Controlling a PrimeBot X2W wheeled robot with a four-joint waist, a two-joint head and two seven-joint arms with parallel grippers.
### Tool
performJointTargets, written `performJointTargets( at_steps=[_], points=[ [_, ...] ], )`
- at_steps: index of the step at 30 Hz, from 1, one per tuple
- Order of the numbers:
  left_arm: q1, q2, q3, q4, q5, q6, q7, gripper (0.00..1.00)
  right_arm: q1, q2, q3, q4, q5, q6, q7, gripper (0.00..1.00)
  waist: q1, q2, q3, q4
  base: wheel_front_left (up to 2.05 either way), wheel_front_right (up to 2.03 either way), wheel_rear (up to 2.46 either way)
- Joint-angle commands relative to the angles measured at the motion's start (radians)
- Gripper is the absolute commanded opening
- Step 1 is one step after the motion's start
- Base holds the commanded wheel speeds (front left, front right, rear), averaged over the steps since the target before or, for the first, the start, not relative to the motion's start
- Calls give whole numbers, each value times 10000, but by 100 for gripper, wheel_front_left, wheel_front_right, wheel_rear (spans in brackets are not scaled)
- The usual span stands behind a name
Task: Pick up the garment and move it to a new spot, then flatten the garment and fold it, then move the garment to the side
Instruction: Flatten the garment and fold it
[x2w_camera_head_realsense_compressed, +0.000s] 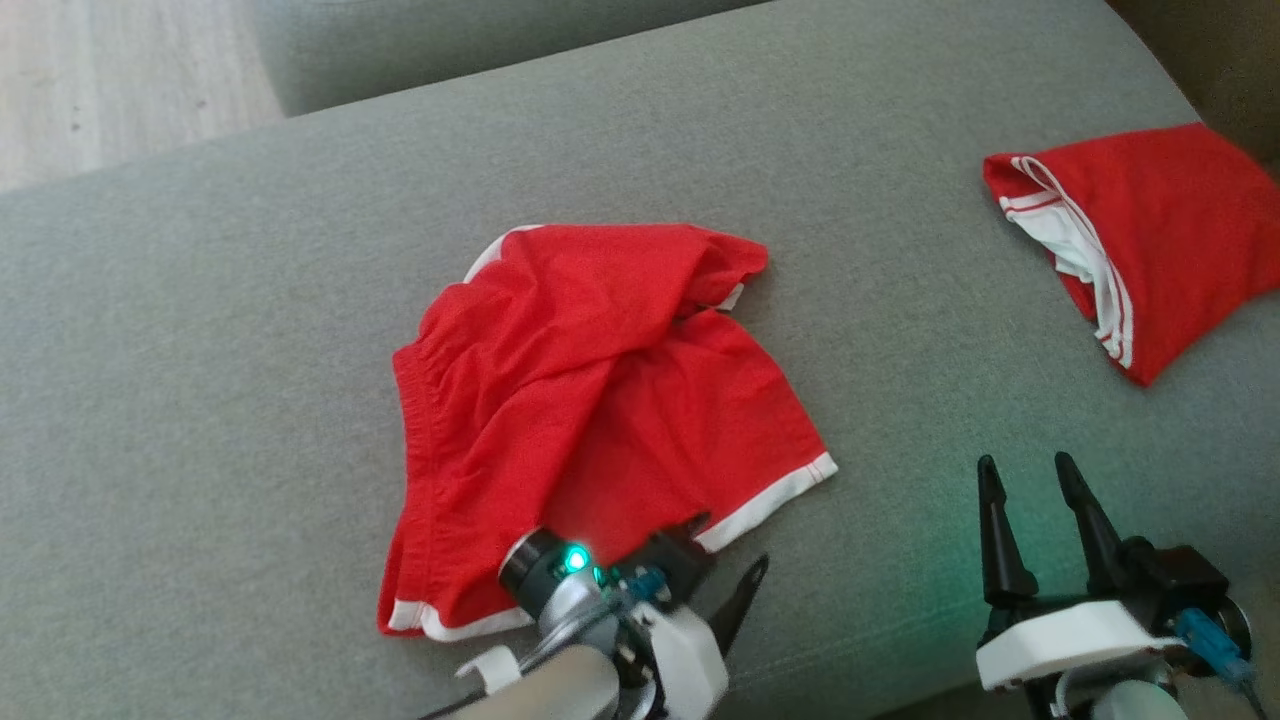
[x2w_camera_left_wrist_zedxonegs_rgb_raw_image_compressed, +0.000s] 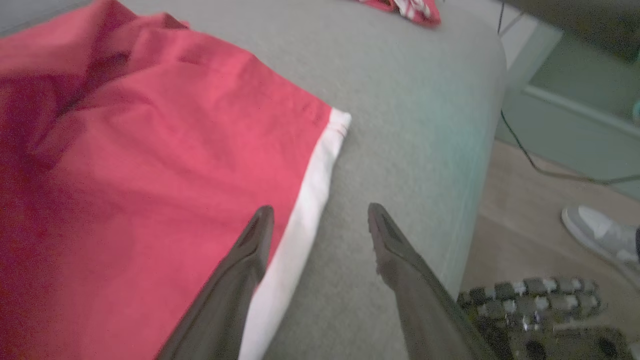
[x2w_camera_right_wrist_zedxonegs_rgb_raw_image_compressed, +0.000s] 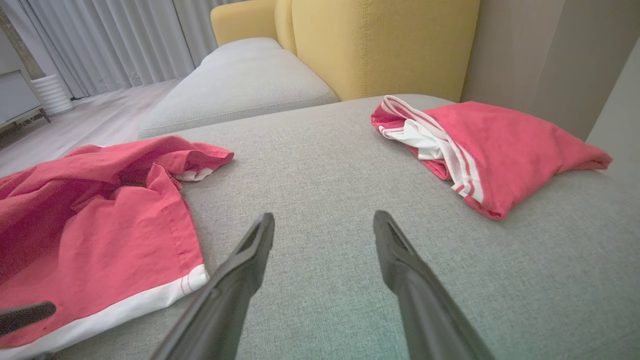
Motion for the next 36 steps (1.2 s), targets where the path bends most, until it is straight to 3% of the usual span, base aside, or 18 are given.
performJointTargets(
  at_steps=[1,5,10,17,21,26,36],
  points=[
    [-104,-24,505,-433,-217,107,-208,100,-69,-75,177,-268,-37,67,-122,100,0,0,-60,77,0,0,0],
    [51,60,1460,-1209,-362,708,-399,100,71,-75,20,-332,-99,67,-122,100,0,0,-249,337,0,0,0],
    [990,782,3257,-3145,97,1706,-418,100,368,-75,-376,-466,-250,67,-122,100,0,0,-657,947,0,0,0],
    [3194,1793,5271,-4773,867,2376,-421,100,774,-75,-805,-587,-553,67,-122,100,0,0,-1292,1981,0,0,0],
    [4162,1939,6124,-5149,1163,2348,-422,100,883,-75,-1046,-574,-622,67,-122,100,0,0,-1489,2481,0,0,0],
    [4997,1845,7178,-5497,1649,2013,-422,100,972,-75,-1103,-425,-612,67,-122,100,0,0,-1637,2904,0,0,0],
    [6111,1267,8974,-5366,2549,1204,-422,100,1055,-75,-751,-92,-508,67,-122,100,0,0,-1784,3125,0,0,0]
  ],
)
